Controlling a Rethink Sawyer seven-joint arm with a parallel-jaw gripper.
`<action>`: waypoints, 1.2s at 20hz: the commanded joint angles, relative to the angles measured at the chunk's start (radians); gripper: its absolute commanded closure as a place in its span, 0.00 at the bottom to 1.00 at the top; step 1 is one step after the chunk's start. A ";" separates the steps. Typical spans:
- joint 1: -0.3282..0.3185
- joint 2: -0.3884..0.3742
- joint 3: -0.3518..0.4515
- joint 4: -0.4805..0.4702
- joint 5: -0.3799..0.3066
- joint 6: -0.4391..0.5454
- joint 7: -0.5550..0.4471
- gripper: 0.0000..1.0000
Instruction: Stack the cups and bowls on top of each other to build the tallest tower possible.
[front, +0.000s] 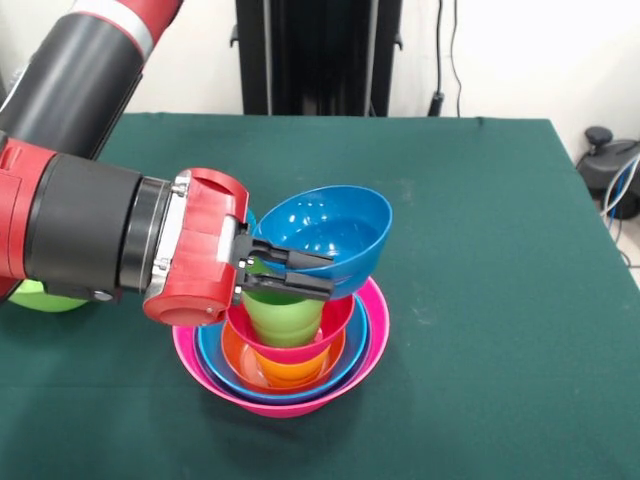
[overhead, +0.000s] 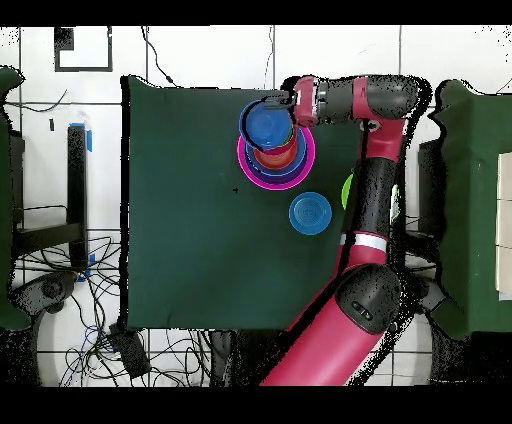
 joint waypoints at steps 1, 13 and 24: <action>0.035 -0.021 -0.045 -0.033 -0.048 0.115 -0.132 1.00; -0.008 -0.075 -0.083 0.024 -0.051 0.097 -0.107 1.00; 0.040 -0.062 -0.030 -0.055 -0.070 0.147 -0.141 1.00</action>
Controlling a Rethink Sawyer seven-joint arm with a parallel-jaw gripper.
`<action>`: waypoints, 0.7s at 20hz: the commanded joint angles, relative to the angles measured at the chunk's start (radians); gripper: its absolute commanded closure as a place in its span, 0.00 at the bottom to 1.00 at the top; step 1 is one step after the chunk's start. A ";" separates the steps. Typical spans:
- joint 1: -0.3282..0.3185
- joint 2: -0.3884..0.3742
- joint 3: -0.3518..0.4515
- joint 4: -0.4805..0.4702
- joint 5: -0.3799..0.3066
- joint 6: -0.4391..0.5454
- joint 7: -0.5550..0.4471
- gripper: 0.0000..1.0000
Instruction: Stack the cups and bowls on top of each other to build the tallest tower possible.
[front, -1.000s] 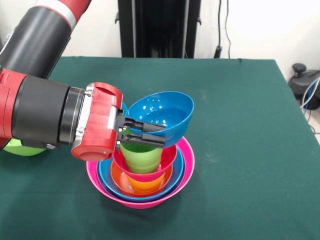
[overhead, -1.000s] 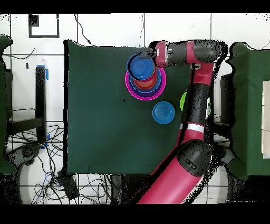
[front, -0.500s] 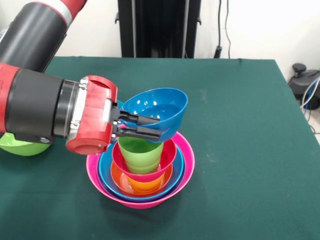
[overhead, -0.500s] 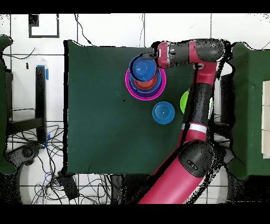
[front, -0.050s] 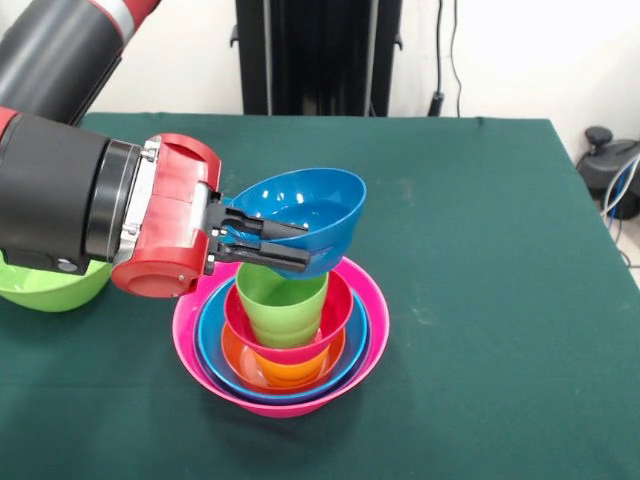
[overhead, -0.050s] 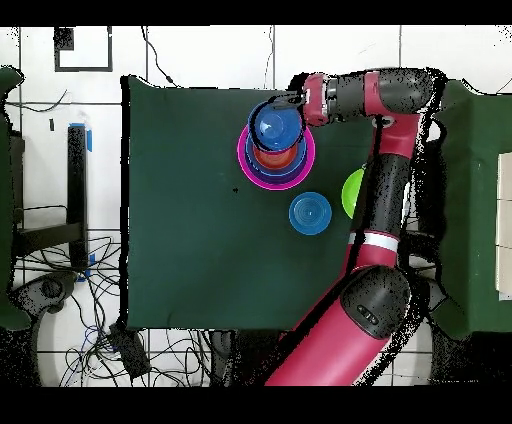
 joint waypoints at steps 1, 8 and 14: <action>0.044 -0.011 -0.018 -0.048 -0.054 0.097 -0.139 1.00; 0.043 -0.006 -0.012 -0.047 -0.046 0.089 -0.141 1.00; 0.044 -0.001 0.000 -0.059 -0.050 0.086 -0.145 1.00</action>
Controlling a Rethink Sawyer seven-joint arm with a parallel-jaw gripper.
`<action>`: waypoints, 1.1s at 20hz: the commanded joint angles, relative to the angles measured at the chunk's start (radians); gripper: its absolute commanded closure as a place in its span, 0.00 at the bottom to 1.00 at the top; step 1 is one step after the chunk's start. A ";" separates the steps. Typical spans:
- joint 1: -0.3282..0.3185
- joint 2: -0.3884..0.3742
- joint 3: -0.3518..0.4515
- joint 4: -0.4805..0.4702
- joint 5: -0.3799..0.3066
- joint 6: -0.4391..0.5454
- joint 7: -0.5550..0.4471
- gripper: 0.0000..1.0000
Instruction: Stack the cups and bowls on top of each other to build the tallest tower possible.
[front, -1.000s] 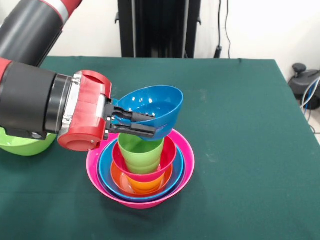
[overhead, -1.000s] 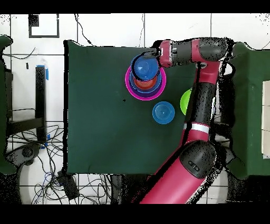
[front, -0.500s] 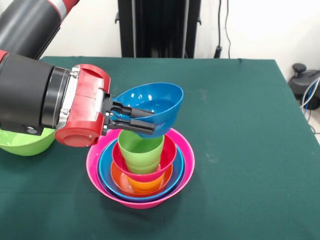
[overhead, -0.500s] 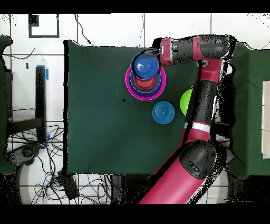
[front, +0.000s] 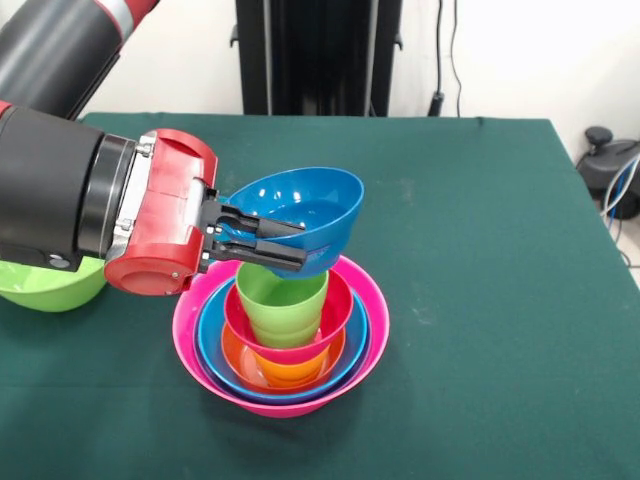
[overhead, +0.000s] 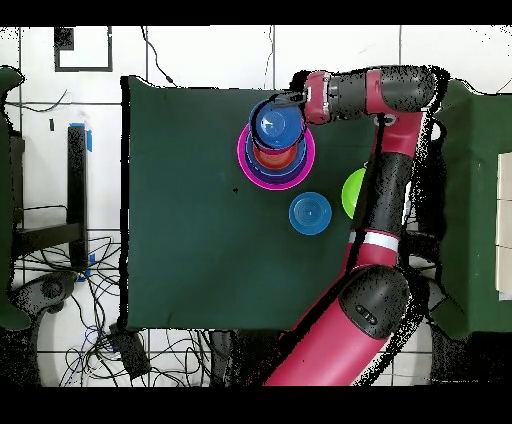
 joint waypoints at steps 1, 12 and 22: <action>0.041 0.003 0.001 -0.049 -0.050 0.084 -0.147 1.00; 0.036 0.010 0.027 -0.081 -0.087 0.096 -0.163 1.00; 0.040 0.026 0.052 -0.090 -0.104 0.100 -0.175 1.00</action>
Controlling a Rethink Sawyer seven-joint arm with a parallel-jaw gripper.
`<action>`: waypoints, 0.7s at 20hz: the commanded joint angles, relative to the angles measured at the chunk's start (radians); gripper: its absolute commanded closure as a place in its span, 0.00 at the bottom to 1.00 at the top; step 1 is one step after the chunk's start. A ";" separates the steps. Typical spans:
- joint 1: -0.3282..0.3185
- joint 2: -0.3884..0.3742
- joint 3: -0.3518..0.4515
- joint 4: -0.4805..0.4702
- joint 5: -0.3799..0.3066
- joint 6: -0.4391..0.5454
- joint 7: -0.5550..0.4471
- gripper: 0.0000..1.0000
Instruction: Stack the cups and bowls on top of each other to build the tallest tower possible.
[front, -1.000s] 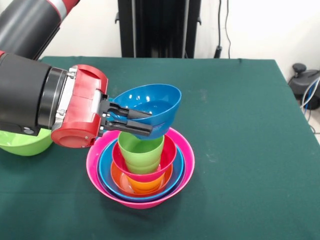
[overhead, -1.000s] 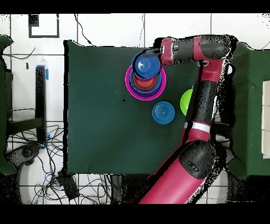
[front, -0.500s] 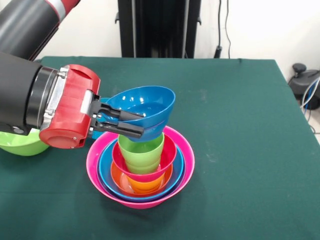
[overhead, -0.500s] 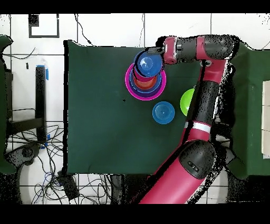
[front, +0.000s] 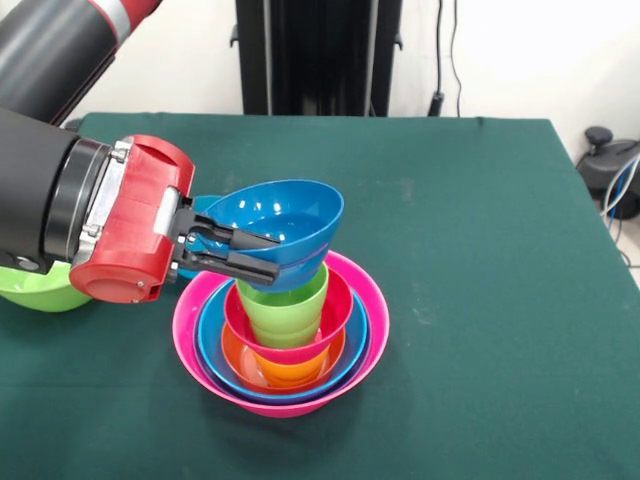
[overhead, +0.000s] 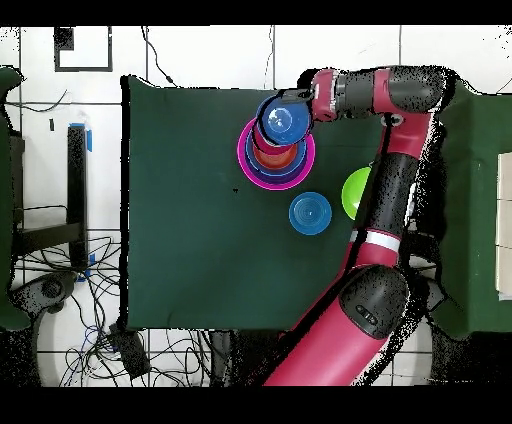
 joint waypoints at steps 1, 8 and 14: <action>0.041 0.025 0.034 -0.036 -0.067 0.095 -0.176 1.00; 0.045 0.039 0.049 -0.035 -0.062 0.079 -0.175 1.00; 0.046 0.047 0.059 -0.038 -0.069 0.077 -0.181 1.00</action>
